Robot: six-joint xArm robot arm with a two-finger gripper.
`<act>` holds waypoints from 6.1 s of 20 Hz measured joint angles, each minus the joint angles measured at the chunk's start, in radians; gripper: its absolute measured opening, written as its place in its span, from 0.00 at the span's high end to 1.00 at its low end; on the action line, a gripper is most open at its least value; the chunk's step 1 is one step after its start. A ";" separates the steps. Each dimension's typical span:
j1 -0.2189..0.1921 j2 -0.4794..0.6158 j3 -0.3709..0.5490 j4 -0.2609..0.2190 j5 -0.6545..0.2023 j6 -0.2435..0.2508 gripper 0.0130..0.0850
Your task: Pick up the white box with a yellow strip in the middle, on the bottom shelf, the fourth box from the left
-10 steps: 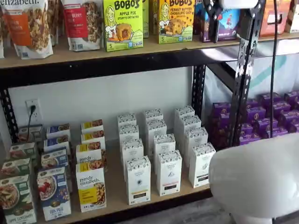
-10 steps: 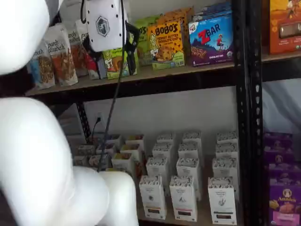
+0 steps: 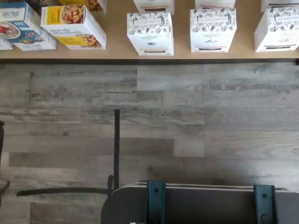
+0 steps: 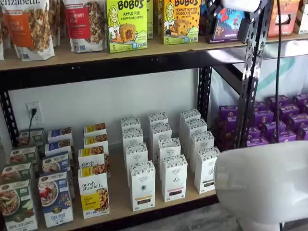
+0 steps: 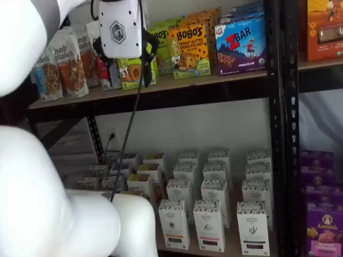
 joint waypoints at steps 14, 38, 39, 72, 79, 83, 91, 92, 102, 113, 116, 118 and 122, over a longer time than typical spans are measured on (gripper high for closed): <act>0.209 0.028 0.152 -0.125 -0.169 0.163 0.00; 0.456 0.093 0.508 -0.186 -0.636 0.408 0.00; 0.458 0.109 0.509 -0.186 -0.651 0.411 0.00; 0.458 0.767 0.524 -0.228 -1.288 0.450 0.00; 0.460 0.884 0.507 -0.231 -1.375 0.455 0.00; 0.461 0.947 0.488 -0.306 -1.432 0.525 0.00; 0.463 1.050 0.418 -0.342 -1.483 0.561 0.00; 0.462 1.064 0.404 -0.344 -1.475 0.561 0.00; 0.426 1.228 0.279 -0.380 -1.508 0.562 0.00; 0.395 1.403 0.162 -0.323 -1.590 0.480 0.00; 0.389 1.431 0.142 -0.304 -1.601 0.455 0.00; 0.385 1.446 0.129 -0.301 -1.602 0.449 0.00; 0.381 1.472 0.098 -0.362 -1.589 0.503 0.00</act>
